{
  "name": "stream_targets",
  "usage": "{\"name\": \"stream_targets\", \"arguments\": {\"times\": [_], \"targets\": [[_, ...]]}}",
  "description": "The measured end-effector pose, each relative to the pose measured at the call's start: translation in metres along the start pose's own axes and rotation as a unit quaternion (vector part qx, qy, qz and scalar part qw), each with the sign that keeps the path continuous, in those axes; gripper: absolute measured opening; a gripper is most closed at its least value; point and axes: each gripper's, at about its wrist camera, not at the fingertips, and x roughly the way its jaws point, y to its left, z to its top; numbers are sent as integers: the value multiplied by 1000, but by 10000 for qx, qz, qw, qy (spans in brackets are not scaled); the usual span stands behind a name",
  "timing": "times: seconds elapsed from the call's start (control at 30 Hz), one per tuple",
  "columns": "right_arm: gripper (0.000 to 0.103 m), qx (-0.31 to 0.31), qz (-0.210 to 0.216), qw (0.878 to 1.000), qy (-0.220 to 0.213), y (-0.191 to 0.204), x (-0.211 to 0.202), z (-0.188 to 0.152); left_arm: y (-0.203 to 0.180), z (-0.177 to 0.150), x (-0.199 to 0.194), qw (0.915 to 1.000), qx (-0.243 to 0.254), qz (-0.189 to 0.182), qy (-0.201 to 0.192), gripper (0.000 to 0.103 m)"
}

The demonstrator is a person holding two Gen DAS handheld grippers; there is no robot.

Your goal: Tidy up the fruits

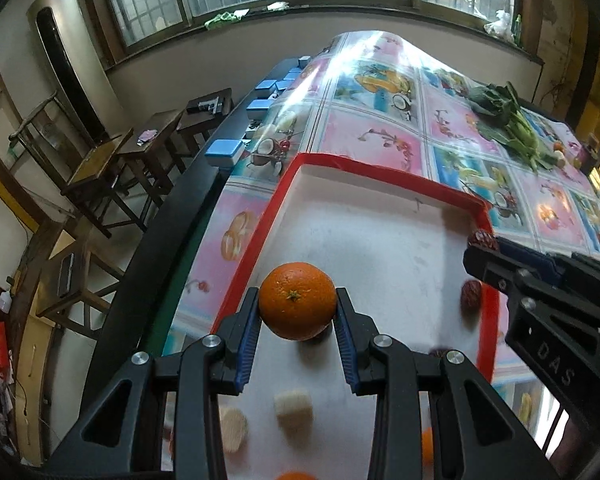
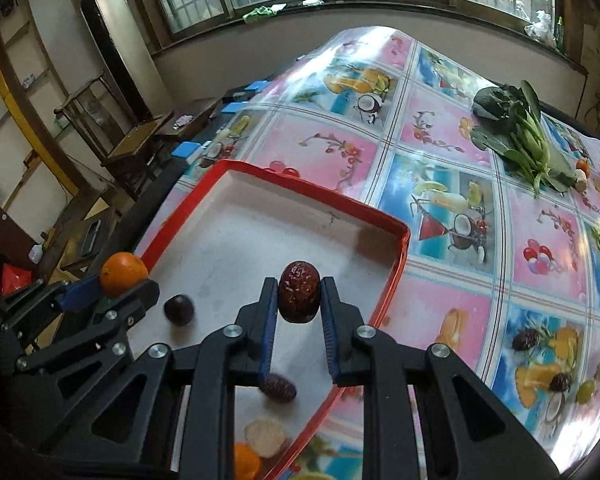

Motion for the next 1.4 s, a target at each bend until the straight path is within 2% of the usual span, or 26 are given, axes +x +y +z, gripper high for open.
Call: {"name": "stream_targets", "arguments": {"times": [0.13,0.47,0.67,0.97,1.4], "targets": [[23,2,-37,10000,80,-4,10,6,-5,11,14,10000,58,-1,52,35],[23,39,-63,9997,226,-16,27,11,-12,35,36,9993,173,-311,114,35],[23,70,31,9998,209,-18,30,10,-19,32,45,9989,279,-343,161,35],[23,-43,-39,9995,321,-10,47,8,-15,29,54,9992,279,-201,212,35],[23,-22,-101,9989,453,-11,60,2,-17,23,64,9988,267,-243,319,35]]}}
